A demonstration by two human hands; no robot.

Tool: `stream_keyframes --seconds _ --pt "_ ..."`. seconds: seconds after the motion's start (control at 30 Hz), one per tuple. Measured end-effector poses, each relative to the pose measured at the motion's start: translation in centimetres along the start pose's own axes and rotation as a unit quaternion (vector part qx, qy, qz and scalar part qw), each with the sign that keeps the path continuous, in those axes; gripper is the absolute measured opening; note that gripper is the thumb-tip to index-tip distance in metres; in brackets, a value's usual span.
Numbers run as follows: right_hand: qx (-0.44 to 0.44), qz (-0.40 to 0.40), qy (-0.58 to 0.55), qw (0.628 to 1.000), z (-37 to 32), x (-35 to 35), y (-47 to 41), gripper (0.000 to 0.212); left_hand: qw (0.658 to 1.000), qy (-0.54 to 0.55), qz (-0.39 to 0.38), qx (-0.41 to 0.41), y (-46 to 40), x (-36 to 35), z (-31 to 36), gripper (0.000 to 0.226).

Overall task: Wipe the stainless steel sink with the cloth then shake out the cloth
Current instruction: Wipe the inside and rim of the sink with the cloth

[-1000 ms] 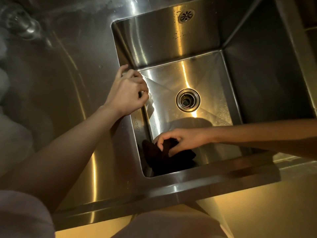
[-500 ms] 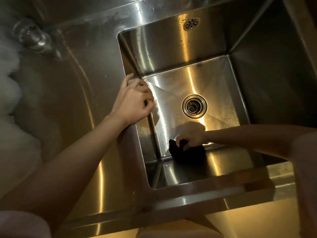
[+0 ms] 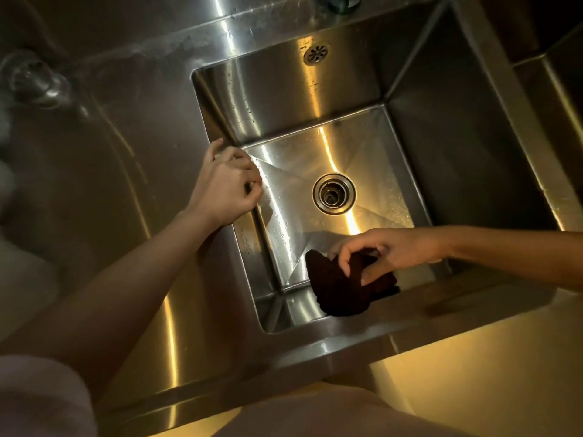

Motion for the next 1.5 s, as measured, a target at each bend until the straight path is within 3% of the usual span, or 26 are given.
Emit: stream_keyframes --seconds 0.13,0.3,0.47,0.57,0.67,0.77,0.9,1.07,1.27,1.5 --pt "-0.031 -0.012 0.021 0.999 0.4 0.1 -0.9 0.010 1.000 -0.002 0.010 0.000 0.0 0.0 -0.1 0.035" --pt "-0.066 -0.010 0.071 0.995 4.2 1.4 -5.0 0.019 1.000 -0.012 0.016 0.001 0.0 -0.2 -0.1 0.029" --pt "-0.166 -0.016 0.068 0.984 11.0 4.1 -8.7 0.060 1.000 -0.023 0.001 0.011 0.0 -0.3 -0.3 0.030" --pt "-0.171 -0.058 0.231 0.956 13.5 5.8 -10.2 0.058 0.999 -0.048 -0.017 0.006 0.1 -0.1 0.0 0.031" --pt "-0.155 -0.020 0.389 0.908 18.9 8.6 -11.8 0.060 0.993 -0.112 -0.035 -0.023 0.2 0.3 1.2 0.033" --pt "-0.174 -0.025 0.293 0.940 20.2 8.7 -10.6 0.053 0.990 -0.138 -0.030 -0.020 0.6 0.9 3.4 0.034" --pt "-0.187 0.025 0.180 0.965 12.7 8.5 -6.0 0.049 0.992 -0.105 -0.030 0.068 2.4 0.9 8.2 0.036" --pt "-0.166 -0.106 0.112 0.974 8.4 4.2 -4.6 0.049 0.981 -0.049 -0.031 0.185 6.0 -1.2 13.8 0.028" --pt "-0.119 -0.098 0.019 0.988 4.4 3.6 0.8 0.049 0.953 -0.005 -0.072 0.294 8.8 -4.1 15.1 0.039" --pt "-0.110 -0.073 0.146 0.980 5.1 4.6 0.8 0.053 0.960 0.006 -0.025 0.280 9.0 -4.0 15.7 0.035"
Point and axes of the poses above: each hand's wrist, its own y-axis away from the middle knuckle, its own x-axis out of the back of the hand, z = x × y, the point moved 7 cm from there along -y, towards the middle knuckle, and after that the axes turned 2 degrees about -y, right-handed, at the moved point
